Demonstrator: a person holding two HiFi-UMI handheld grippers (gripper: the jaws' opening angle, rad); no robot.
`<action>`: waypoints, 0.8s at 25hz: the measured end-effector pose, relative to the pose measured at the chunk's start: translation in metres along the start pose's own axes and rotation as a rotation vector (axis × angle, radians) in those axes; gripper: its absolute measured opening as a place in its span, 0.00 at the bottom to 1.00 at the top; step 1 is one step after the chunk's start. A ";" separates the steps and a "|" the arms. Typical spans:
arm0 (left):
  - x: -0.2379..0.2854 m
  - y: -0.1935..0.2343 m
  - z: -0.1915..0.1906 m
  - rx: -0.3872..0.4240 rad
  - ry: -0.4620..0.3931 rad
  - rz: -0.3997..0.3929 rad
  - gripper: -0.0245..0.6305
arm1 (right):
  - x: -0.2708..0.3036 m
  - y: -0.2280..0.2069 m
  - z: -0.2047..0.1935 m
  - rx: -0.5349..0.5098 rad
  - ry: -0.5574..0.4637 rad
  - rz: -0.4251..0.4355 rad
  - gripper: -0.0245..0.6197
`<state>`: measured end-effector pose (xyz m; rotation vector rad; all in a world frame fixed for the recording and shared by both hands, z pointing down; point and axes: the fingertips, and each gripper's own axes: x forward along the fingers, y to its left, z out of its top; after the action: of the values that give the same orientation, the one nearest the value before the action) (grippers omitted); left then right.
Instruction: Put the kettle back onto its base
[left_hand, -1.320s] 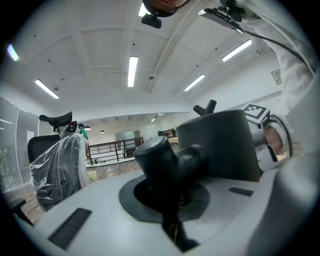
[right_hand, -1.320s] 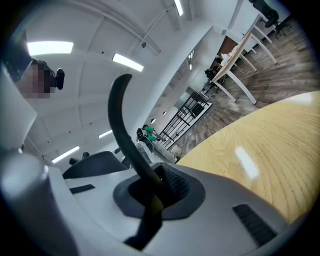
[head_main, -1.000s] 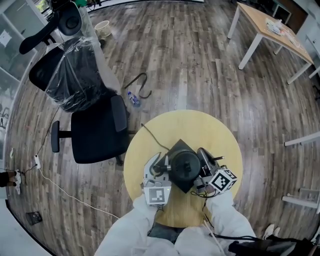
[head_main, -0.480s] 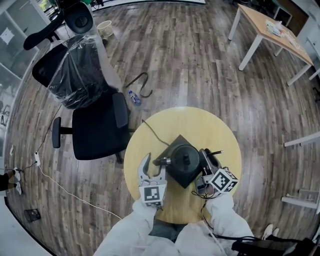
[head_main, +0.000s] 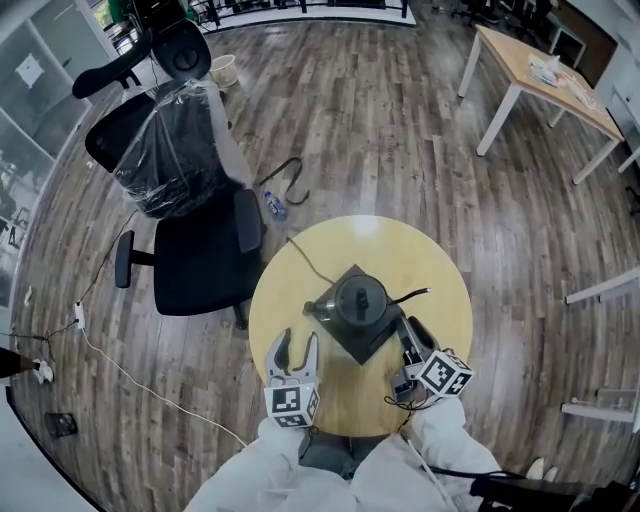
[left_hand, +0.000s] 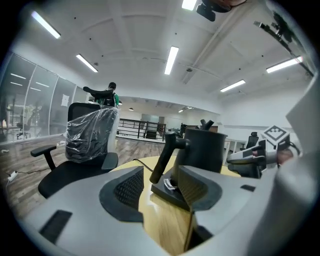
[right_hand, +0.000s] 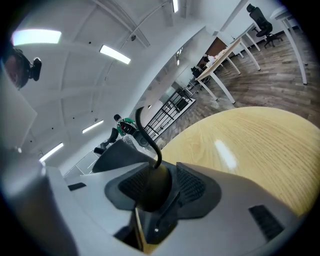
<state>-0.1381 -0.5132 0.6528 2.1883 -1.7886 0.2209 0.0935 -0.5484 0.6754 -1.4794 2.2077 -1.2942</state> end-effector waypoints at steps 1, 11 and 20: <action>-0.009 -0.005 0.000 -0.005 0.011 -0.012 0.35 | -0.008 0.002 -0.003 -0.003 0.015 0.003 0.28; -0.082 -0.089 0.016 0.026 0.100 -0.123 0.13 | -0.078 0.060 -0.026 -0.613 0.180 -0.060 0.06; -0.098 -0.128 0.002 0.115 0.186 -0.143 0.04 | -0.097 0.094 -0.060 -0.678 0.232 0.029 0.06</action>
<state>-0.0342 -0.4005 0.6030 2.2785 -1.5483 0.4891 0.0446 -0.4239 0.6132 -1.5313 3.0047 -0.7587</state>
